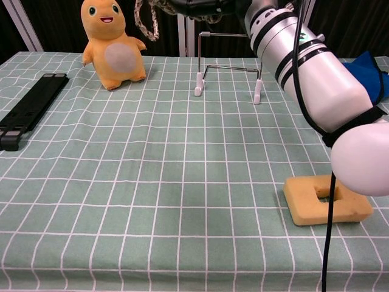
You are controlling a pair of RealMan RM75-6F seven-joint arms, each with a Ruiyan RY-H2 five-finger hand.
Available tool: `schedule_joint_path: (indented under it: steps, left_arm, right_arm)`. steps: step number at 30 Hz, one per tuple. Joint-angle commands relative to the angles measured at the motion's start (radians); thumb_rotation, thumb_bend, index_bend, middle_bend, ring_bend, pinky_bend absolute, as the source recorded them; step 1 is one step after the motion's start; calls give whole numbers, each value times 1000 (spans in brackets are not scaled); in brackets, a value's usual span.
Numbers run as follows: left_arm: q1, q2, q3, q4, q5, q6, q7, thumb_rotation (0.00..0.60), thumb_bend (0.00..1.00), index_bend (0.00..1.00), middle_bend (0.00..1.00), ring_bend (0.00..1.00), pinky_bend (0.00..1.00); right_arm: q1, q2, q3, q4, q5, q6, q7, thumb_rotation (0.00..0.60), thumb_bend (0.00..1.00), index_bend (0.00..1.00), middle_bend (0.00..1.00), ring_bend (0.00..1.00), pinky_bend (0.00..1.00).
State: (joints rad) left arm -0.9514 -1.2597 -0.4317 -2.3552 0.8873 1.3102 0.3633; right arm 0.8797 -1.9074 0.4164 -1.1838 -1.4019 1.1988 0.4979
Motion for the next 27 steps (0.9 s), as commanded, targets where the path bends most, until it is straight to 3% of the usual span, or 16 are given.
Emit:
schedule_joint_path:
  steps: [1,5,10,21,27]
  left_arm:
    - [-112,6,-142,-1,-231,-54,3,600,414,763,736,702,846]
    - [-196,40,-232,-1,-448,-81,1,600,415,763,735,702,846]
    - [-282,68,-294,44,-658,-115,-11,600,414,762,750,703,844]
    - [-378,99,-341,281,-951,-245,-73,600,416,761,747,703,842]
    - [-382,120,-322,404,-1044,-292,-88,600,416,760,746,703,841]
  right_arm:
    - [14,0,-16,1,-15,-18,15,600,745,821,640,617,842]
    - [24,-1,-46,-4,-44,-25,41,600,746,822,640,617,842]
    - [25,7,-86,-19,-87,-17,63,600,749,824,644,618,842]
    - [-23,80,-193,-158,-218,79,130,600,756,839,653,620,842]
    - [-64,109,-227,-225,-257,151,144,600,753,841,654,620,842]
